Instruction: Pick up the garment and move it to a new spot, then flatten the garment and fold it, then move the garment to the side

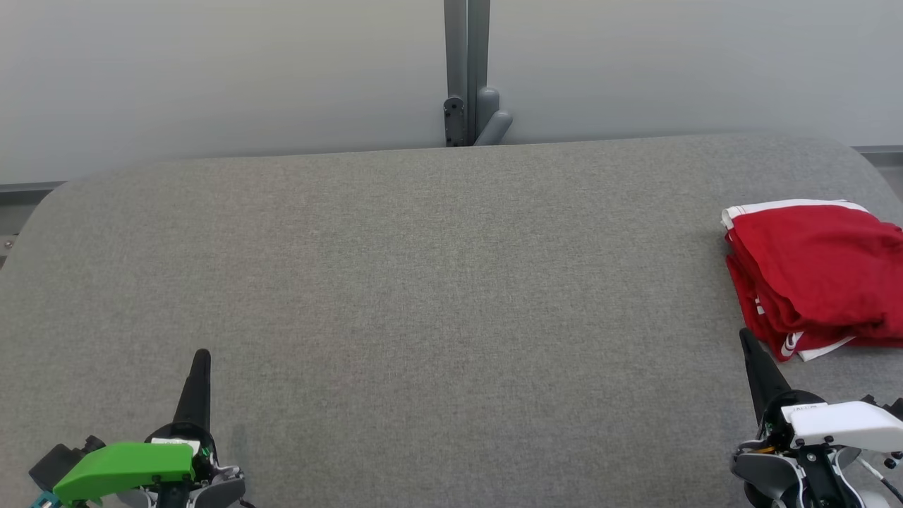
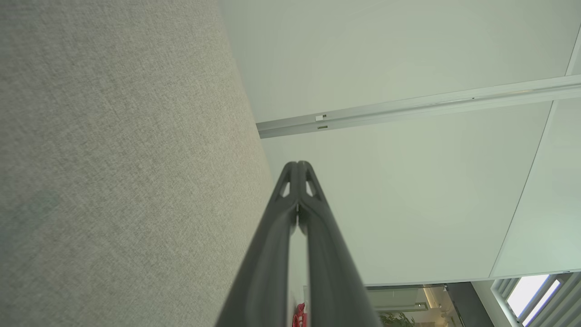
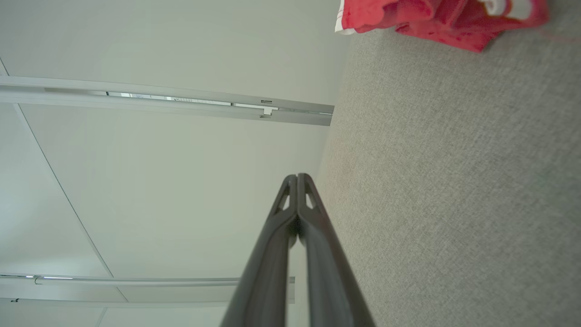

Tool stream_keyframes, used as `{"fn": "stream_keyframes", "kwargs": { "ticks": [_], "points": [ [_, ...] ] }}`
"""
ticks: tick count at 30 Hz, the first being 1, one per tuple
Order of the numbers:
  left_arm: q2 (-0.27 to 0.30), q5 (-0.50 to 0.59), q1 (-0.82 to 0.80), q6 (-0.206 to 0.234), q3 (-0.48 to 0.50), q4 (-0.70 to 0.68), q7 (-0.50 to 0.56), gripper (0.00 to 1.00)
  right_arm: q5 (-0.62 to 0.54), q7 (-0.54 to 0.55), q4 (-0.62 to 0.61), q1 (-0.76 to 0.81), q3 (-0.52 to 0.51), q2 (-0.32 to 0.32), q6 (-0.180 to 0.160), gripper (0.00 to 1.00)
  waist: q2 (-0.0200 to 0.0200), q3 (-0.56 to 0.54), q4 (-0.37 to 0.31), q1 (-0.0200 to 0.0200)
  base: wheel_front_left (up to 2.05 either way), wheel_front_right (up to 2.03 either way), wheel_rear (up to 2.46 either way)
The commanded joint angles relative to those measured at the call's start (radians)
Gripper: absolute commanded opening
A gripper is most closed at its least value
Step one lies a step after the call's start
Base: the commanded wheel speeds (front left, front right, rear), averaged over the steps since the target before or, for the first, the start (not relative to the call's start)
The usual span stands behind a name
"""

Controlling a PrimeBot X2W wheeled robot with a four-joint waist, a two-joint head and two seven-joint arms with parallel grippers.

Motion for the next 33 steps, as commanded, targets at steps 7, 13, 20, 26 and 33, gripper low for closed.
{"fn": "stream_keyframes", "kwargs": {
  "ticks": [7, 13, 20, 26, 33],
  "points": [
    [0.002, -0.066, -0.031, -0.003, 0.012, -0.011, 0.02, 0.0, 0.074, 0.02, 0.002, -0.024, -0.004, -0.006, 0.0, 0.0, 0.0, 0.003, -0.008, 0.0, 0.0, 0.0, 0.0],
    [0.001, -0.099, -0.037, -0.004, 0.015, -0.013, 0.029, 0.0, 0.112, 0.03, 0.003, -0.027, -0.004, -0.007, 0.0, 0.0, 0.0, 0.005, -0.012, 0.0, 0.0, 0.0, 0.0],
    [0.0, -0.139, -0.043, -0.004, 0.021, -0.015, 0.041, 0.0, 0.161, 0.042, 0.006, -0.038, -0.005, -0.007, 0.0, 0.0, 0.0, 0.007, -0.019, 0.0, 0.0, 0.0, 0.0],
    [-0.002, -0.137, -0.041, -0.004, 0.023, -0.015, 0.042, 0.0, 0.159, 0.042, 0.006, -0.037, -0.005, -0.007, 0.0, 0.0, 0.0, 0.007, -0.019, 0.0, 0.0, 0.0, 0.0],
    [-0.003, -0.134, -0.042, -0.004, 0.025, -0.014, 0.045, 0.0, 0.159, 0.042, 0.005, -0.037, -0.005, -0.007, 0.0, 0.0, 0.0, 0.007, -0.019, 0.0, 0.0, 0.0, 0.0]
  ]
}}
